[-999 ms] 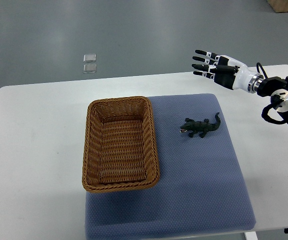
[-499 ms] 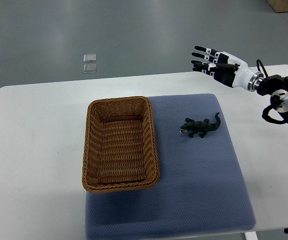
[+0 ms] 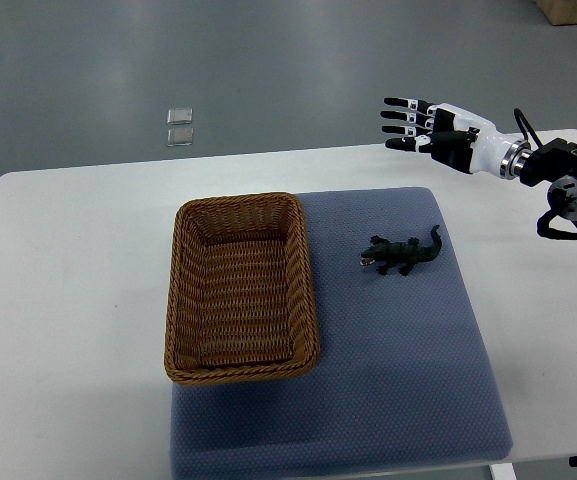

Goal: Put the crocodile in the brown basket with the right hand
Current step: 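Lower the right hand toward the green toy crocodile, then close the right hand fingers around the green crocodile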

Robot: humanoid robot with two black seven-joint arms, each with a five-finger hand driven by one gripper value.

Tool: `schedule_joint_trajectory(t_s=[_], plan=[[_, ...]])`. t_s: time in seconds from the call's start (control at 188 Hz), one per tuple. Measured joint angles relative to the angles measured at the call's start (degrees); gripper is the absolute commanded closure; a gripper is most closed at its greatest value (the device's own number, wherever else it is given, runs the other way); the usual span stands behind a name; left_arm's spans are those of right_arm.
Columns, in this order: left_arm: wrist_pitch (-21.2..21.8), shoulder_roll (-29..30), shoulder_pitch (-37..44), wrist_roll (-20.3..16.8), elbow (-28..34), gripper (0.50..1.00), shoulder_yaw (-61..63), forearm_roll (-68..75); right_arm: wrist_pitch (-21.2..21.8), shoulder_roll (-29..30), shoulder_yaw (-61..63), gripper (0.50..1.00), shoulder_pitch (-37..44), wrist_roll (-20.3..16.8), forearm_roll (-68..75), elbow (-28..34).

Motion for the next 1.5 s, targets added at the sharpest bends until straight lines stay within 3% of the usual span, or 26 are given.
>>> schedule_joint_trajectory(t_s=[0.467,0.696,1.131,1.301,1.498], plan=[[0.0,0.0,0.01,0.0,0.0,0.5,0.0,0.0,-1.08,-0.9,-0.15,0.572,3.64,13.5,-31.94,1.77],[0.0,0.0,0.0,0.0,0.0,0.5,0.0,0.0,-7.78,-2.19,-1.02,0.572,3.67,20.14,-51.04,7.37],[0.0,0.0,0.0,0.0,0.0,0.5,0.0,0.0,-24.56,-4.67,-23.06,0.572,8.5,20.99,-62.12,14.09],[0.0,0.0,0.0,0.0,0.0,0.5,0.0,0.0,-26.07,-4.42,-29.56,0.572,11.06,20.99,-62.14,14.21],[0.0,0.0,0.0,0.0,0.0,0.5,0.0,0.0,-25.0,-4.65,-31.12,0.572,14.33,20.99,-61.62,15.69]])
